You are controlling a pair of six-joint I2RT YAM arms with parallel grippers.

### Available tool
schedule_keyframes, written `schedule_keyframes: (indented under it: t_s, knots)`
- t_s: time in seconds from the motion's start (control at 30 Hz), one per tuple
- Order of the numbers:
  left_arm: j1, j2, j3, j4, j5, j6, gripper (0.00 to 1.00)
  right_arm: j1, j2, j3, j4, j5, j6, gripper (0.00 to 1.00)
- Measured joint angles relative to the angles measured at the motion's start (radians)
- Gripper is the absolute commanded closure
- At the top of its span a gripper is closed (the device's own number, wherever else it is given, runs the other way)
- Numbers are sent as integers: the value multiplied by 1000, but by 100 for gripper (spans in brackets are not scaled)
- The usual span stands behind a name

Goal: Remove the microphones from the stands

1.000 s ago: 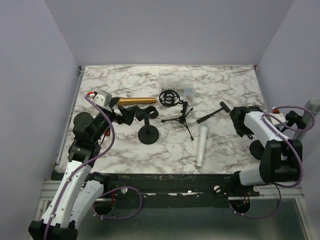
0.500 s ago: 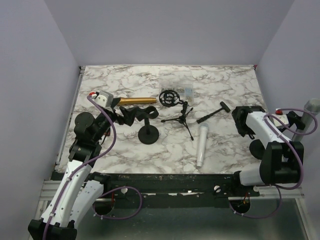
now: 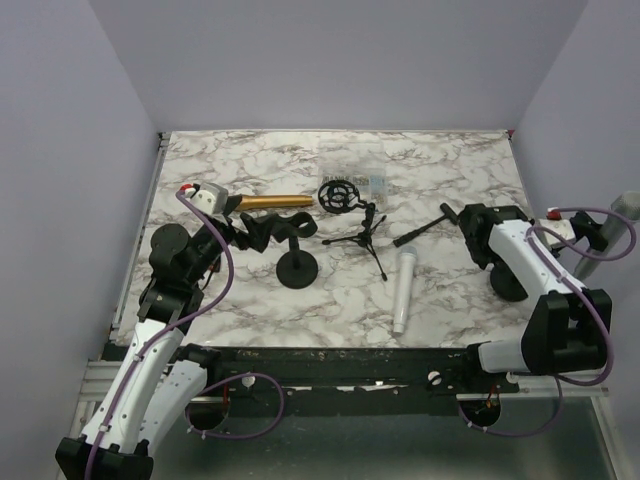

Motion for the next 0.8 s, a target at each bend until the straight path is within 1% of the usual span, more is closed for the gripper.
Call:
schedule_keyframes:
  t_s: [0.27,0.43,0.57,0.7,0.73,0.77,0.8]
  knots:
    - [0,-2,0,0,0,1,2,270,-25,193,11,-8,-175,100]
    - [0,-14,0,0,0,5,2,473,-24,262,15,-10,-321,100]
    - [0,-19,0,-1,0,5,1,711,-63,265,23,-14,-410,100]
    - [0,-25,0,-1,3,5,1,995,-114,265,61,-20,-506,100]
    - [0,-28,0,-1,3,5,1,1056,-126,265,103,-28,-562,100]
    - [0,-30,0,-1,3,5,1,1118,-142,261,195,-51,-666,100]
    - [0,-33,0,-1,3,5,1,1150,-159,250,288,-71,-770,100]
